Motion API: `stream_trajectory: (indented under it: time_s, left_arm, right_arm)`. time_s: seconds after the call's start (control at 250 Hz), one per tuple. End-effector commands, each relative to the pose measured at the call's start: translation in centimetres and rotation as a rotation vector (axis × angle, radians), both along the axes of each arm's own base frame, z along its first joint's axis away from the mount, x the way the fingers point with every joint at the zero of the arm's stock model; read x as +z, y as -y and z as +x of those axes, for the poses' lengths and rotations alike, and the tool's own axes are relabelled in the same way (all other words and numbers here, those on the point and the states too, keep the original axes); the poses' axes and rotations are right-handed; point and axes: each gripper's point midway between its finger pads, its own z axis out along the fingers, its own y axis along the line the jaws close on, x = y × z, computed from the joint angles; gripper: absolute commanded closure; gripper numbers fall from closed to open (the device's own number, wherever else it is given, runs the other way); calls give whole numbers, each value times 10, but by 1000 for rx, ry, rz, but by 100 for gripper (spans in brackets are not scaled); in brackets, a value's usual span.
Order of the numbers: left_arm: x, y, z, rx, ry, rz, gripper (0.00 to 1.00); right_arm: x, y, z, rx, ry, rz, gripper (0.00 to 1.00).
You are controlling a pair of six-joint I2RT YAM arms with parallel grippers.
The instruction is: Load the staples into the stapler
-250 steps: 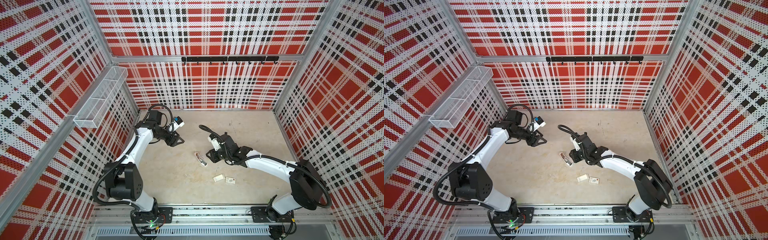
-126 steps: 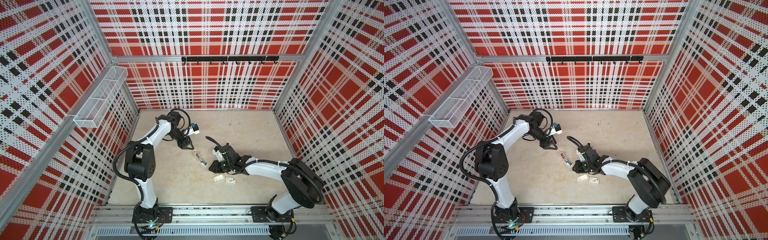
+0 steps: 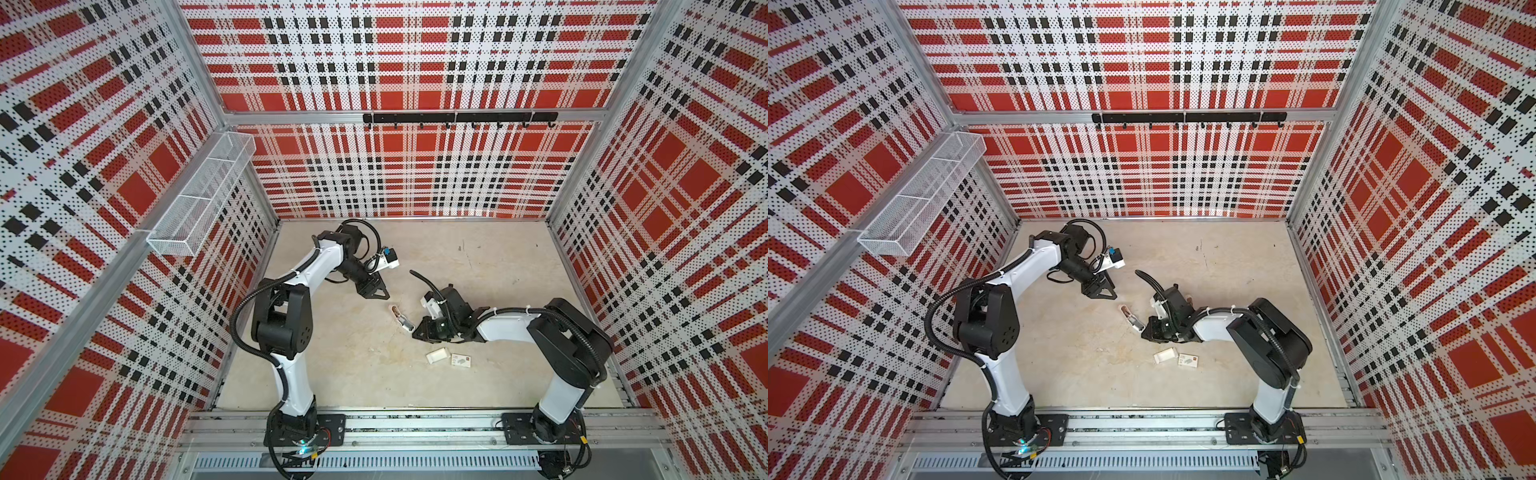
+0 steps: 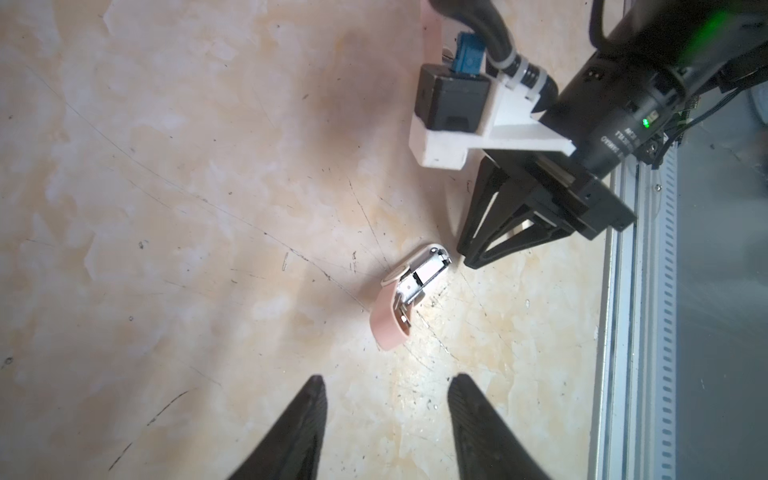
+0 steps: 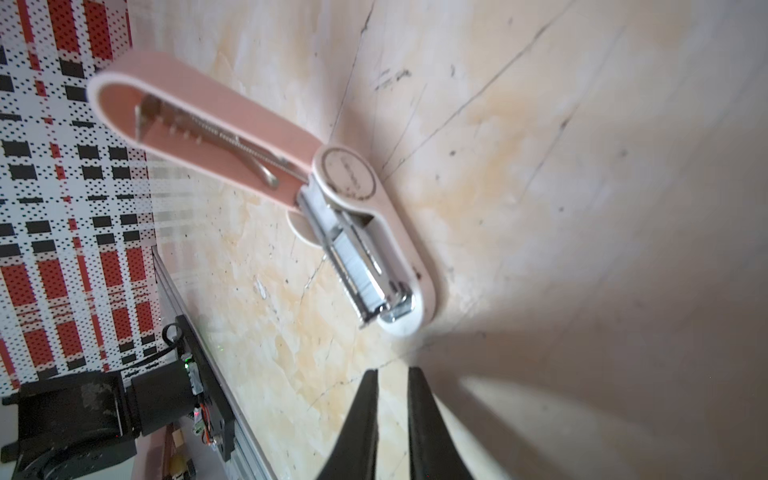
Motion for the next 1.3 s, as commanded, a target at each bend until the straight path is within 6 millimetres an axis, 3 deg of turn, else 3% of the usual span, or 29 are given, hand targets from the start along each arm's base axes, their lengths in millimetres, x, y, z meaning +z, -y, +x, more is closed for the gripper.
stream_trajectory:
  time_s: [0.0, 0.228, 0.5, 0.652, 0.932, 1.112, 1.293]
  left_arm:
    - [7, -2, -5, 22, -22, -53, 48]
    - [30, -24, -5, 65, 48, -75, 43]
    - [7, -22, -21, -14, 127, 57, 42]
    - [-5, -22, -20, -18, 156, 97, 42]
    - [0, -31, -13, 16, 211, 113, 42]
    - [12, -41, -3, 83, 200, 56, 42]
    - [12, -39, 3, 100, 175, 24, 41]
  right_arm:
    - [8, -10, 15, 1, 42, 45, 83]
    - [-1, -5, 24, -7, 34, 30, 83]
    - [-3, 1, 34, 4, 48, -17, 83]
    - [-3, 4, 39, 10, 54, -27, 83]
    - [5, 7, 49, 24, 63, -28, 84]
    - [20, 0, 27, 51, 42, 79, 84]
    - [26, -20, 1, 128, 22, 127, 82]
